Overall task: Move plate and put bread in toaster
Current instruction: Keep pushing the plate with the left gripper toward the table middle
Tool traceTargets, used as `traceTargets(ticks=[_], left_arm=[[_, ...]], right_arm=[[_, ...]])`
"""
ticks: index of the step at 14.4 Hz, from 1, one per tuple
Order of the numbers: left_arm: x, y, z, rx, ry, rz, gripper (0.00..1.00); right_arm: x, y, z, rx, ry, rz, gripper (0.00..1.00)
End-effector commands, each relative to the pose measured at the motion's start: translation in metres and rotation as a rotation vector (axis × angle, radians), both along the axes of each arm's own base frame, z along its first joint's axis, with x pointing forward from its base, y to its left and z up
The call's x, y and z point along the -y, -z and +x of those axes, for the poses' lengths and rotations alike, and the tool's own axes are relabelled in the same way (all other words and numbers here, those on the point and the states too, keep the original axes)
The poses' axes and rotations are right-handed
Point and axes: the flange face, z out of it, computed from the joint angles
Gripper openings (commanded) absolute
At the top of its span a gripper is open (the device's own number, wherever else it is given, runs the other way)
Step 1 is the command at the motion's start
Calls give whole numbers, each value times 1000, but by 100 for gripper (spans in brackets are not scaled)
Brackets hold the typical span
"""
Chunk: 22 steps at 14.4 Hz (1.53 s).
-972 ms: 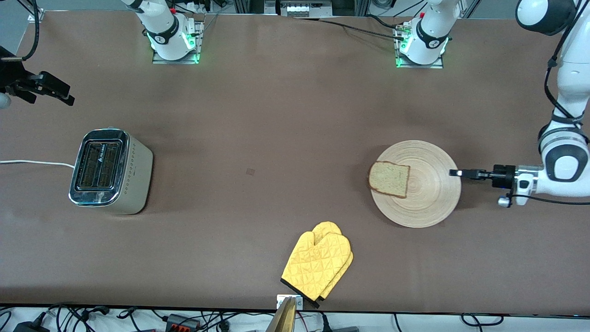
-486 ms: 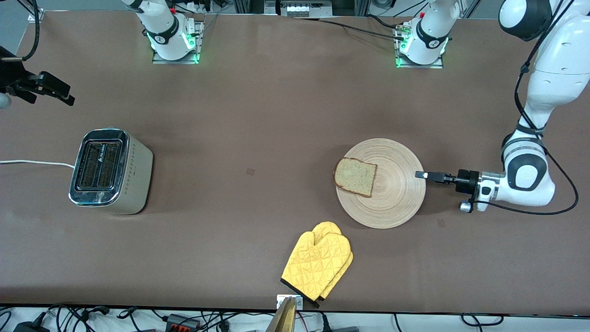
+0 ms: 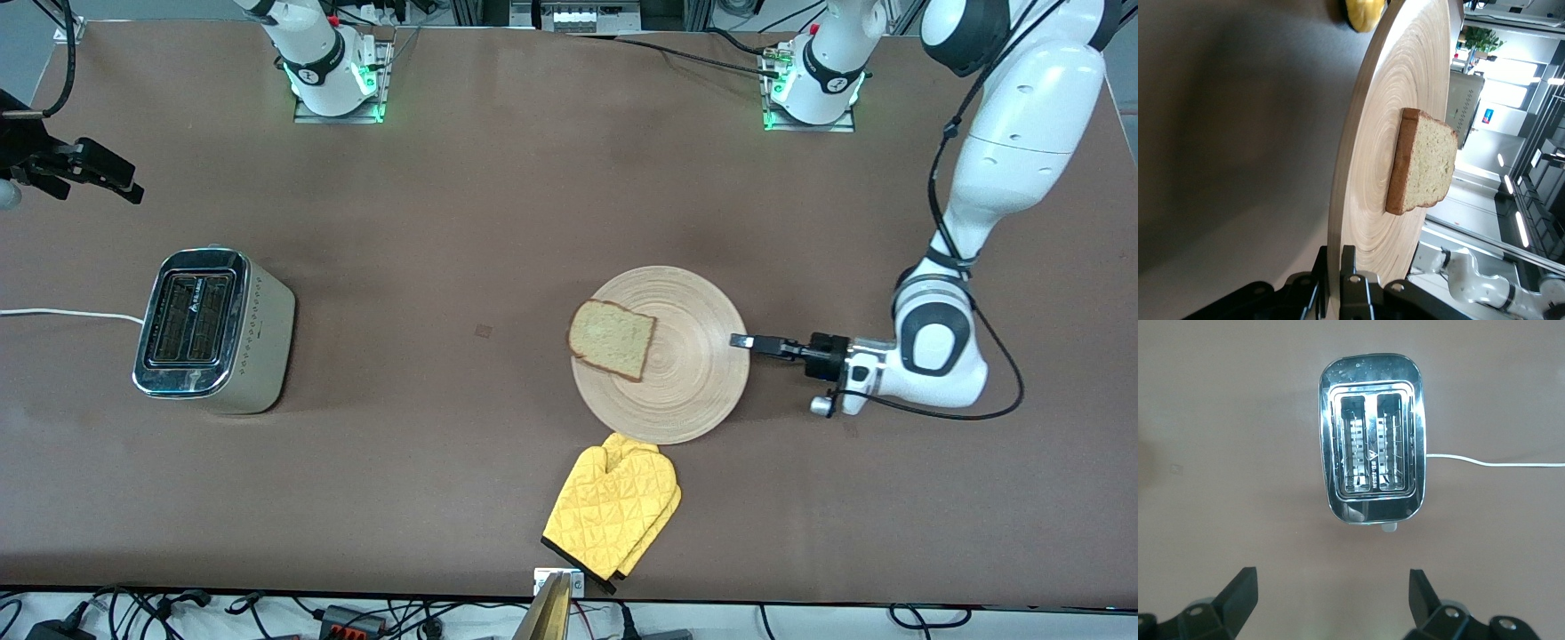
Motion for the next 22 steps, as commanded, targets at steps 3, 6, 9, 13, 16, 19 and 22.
traceTargets(ticks=[3,6,9,13,16,19,22], left_arm=[[63,-3,-20,54,-65,-42,0],[93,-4,-30,58,-76,-38,0],[122,-3,-41,63,-75,-25,0],[146,-3,-54,55,-58,-26,0],[176,-2,-64,71,-51,1,0],[200,2,-72,80,-71,32,0],[215,3,-78,71,-92,34,0]], right_arm=[[3,-1,-7,9,-15,-3,100],[5,-2,-7,10,-16,-3,100],[8,-1,-8,10,-12,-2,100],[8,-1,-8,10,-12,-2,100],[8,-1,-7,12,-12,-3,100],[8,0,-7,12,-12,-3,100],[8,3,-6,15,-12,-3,100]])
